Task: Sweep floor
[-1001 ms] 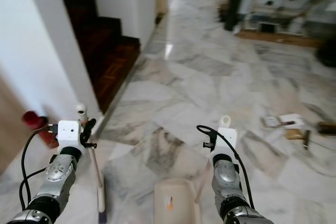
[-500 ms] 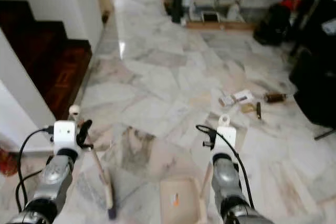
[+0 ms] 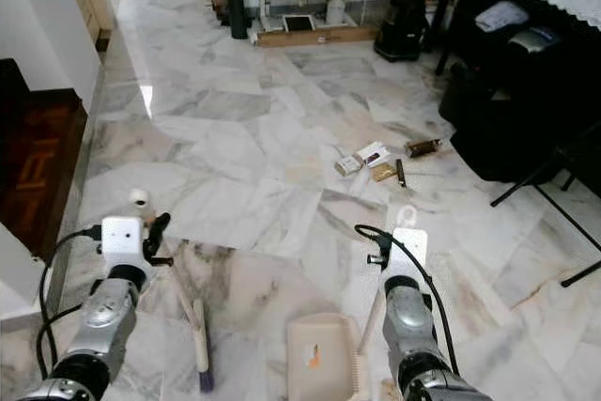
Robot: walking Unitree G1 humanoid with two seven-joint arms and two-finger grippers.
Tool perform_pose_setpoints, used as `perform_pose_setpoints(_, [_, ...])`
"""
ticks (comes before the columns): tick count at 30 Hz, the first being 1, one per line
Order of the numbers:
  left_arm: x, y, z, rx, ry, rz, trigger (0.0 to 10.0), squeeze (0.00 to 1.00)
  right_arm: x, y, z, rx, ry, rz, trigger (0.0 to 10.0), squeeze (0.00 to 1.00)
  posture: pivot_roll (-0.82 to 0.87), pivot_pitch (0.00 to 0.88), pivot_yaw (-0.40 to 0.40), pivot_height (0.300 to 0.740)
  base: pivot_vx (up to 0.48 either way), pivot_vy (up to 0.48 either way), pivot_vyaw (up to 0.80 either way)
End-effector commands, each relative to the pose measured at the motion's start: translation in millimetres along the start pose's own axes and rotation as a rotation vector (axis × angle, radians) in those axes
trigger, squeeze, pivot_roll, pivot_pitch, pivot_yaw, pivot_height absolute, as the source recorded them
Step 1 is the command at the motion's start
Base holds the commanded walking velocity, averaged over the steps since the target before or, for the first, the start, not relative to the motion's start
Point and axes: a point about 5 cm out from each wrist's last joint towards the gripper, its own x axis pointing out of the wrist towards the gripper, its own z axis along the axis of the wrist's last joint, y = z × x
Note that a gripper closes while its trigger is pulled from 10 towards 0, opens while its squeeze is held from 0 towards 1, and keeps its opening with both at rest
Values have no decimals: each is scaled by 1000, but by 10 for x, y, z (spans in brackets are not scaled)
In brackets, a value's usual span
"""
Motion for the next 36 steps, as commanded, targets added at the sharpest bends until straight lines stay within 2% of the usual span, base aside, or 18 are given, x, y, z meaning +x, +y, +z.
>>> perform_pose_setpoints(1, [2, 41, 14, 3, -6, 21, 10000, 0, 32, 28, 100, -2, -47, 10, 10000, 0, 91, 0, -20, 740, 266, 0, 0])
perform_pose_setpoints(10, [-6, 41, 4, 0, -4, 29, 10000, 0, 34, 23, 98, -3, -43, 10, 10000, 0, 93, 0, -25, 740, 274, 0, 0])
perform_pose_setpoints(15, [-4, 49, 4, 2, -3, 30, 10000, 0, 35, 40, 96, 0, -38, 14, 10000, 0, 92, 0, -23, 740, 276, 0, -729])
perform_pose_setpoints(36, [28, 56, 38, 17, -10, 11, 10000, 0, 42, 92, 124, -4, -52, 21, 10000, 0, 92, 0, -14, 740, 277, 0, 0])
